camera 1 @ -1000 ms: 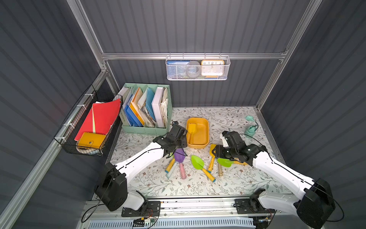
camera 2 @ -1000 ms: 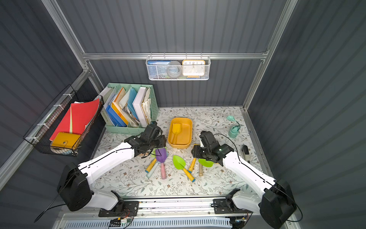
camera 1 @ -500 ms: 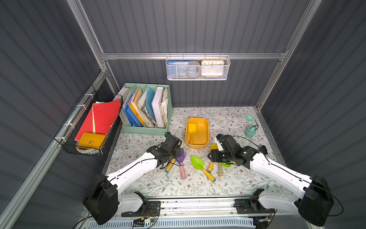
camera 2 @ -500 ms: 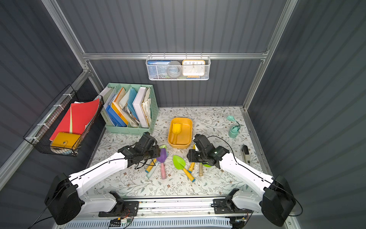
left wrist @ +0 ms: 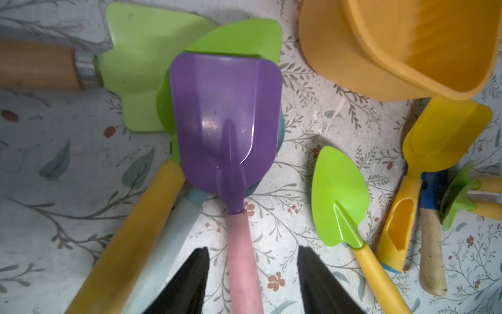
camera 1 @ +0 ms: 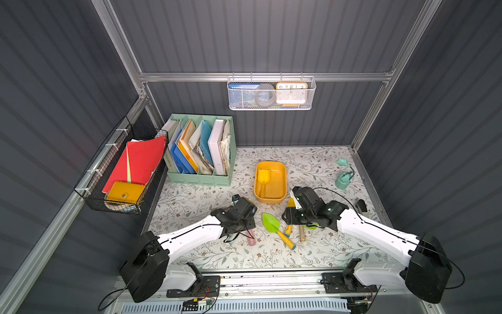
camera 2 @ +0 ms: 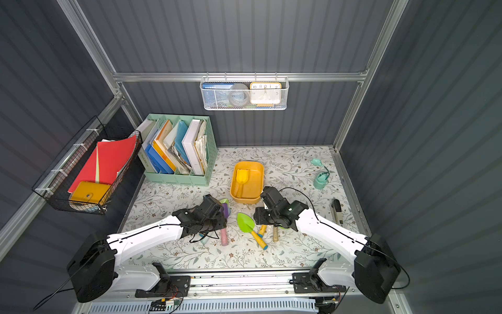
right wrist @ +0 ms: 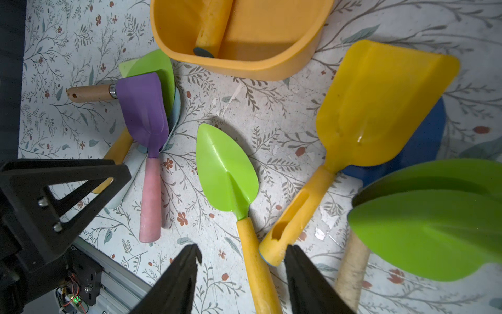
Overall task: Put the shovel into the storage box
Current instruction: Pick up the shovel from the center of the board.
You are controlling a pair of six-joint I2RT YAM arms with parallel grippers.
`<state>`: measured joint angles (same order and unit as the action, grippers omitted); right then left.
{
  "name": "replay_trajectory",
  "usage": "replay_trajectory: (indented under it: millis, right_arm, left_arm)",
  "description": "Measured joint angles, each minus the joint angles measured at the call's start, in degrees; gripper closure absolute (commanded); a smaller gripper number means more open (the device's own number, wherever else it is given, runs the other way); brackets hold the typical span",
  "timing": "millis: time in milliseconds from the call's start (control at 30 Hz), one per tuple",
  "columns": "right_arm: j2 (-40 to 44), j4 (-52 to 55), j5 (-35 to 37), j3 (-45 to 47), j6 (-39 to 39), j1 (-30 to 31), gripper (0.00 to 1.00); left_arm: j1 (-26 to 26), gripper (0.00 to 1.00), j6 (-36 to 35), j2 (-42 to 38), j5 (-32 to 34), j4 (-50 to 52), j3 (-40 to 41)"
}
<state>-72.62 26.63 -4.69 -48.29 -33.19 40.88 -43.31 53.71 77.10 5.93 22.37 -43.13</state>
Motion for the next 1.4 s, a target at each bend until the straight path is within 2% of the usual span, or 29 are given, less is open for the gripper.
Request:
replay_trajectory:
  millis: [567, 800, 1067, 1400]
  right_arm:
    - [-0.85, -1.46, 0.2, 1.75, -0.59, 0.33, 0.44]
    - [-0.85, -2.58, 0.22, 2.62, -0.85, 0.33, 0.44]
    - [-0.85, -3.04, 0.46, 2.62, -0.85, 0.33, 0.44]
    - [-0.79, -2.8, 1.33, 2.62, -0.85, 0.33, 0.44]
  left_arm:
    - [-4.57, 0.62, 4.74, 9.22, -1.25, -3.93, 1.07]
    - [-5.2, 0.76, 4.74, 11.85, -1.11, -5.62, -0.79]
    - [-6.05, 0.83, 4.74, 12.02, -0.5, -5.11, -1.18]
    - [-6.29, 0.83, 4.66, 9.46, 1.36, 0.59, -3.58]
